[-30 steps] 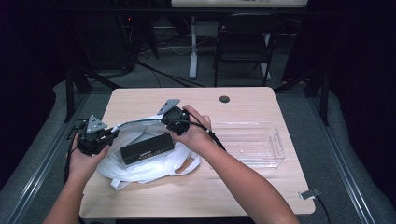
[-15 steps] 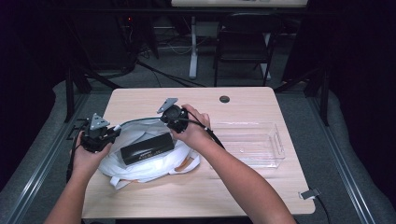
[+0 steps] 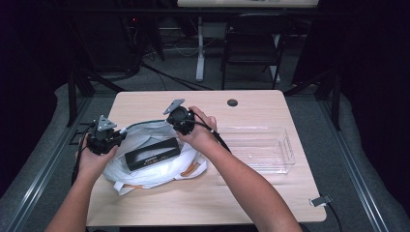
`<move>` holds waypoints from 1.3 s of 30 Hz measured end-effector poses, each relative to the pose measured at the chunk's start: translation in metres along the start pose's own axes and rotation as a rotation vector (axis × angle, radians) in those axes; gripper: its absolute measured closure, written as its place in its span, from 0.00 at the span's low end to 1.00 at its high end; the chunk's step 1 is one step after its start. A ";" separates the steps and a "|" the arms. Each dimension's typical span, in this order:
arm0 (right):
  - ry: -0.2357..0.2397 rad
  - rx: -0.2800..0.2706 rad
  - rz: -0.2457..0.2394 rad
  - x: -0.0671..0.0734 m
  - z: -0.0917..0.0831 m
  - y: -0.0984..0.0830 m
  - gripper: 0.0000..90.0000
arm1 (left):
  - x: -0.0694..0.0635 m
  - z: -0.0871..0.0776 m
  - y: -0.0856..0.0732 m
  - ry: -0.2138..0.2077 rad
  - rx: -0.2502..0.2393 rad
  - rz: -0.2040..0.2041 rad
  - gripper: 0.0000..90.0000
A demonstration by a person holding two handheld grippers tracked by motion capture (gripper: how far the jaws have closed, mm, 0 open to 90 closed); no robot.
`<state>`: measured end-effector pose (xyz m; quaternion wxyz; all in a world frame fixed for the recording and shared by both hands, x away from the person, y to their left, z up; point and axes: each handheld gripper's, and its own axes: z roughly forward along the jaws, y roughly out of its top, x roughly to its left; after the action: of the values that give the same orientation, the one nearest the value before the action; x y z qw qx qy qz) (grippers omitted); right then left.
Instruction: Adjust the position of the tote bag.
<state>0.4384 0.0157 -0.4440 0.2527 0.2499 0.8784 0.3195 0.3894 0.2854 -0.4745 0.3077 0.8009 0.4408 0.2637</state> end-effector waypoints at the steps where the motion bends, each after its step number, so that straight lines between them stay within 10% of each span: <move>1: 0.001 -0.003 0.008 0.000 0.001 0.000 0.92 | 0.000 0.000 0.000 0.000 0.000 0.000 0.88; 39: 0.006 0.035 0.047 -0.009 0.030 -0.005 0.92 | 0.004 0.029 0.002 -0.013 0.074 -0.022 0.89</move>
<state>0.4621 0.0206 -0.4649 0.2381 0.2741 0.8785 0.3105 0.4121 0.2811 -0.4920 0.2837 0.8084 0.4571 0.2387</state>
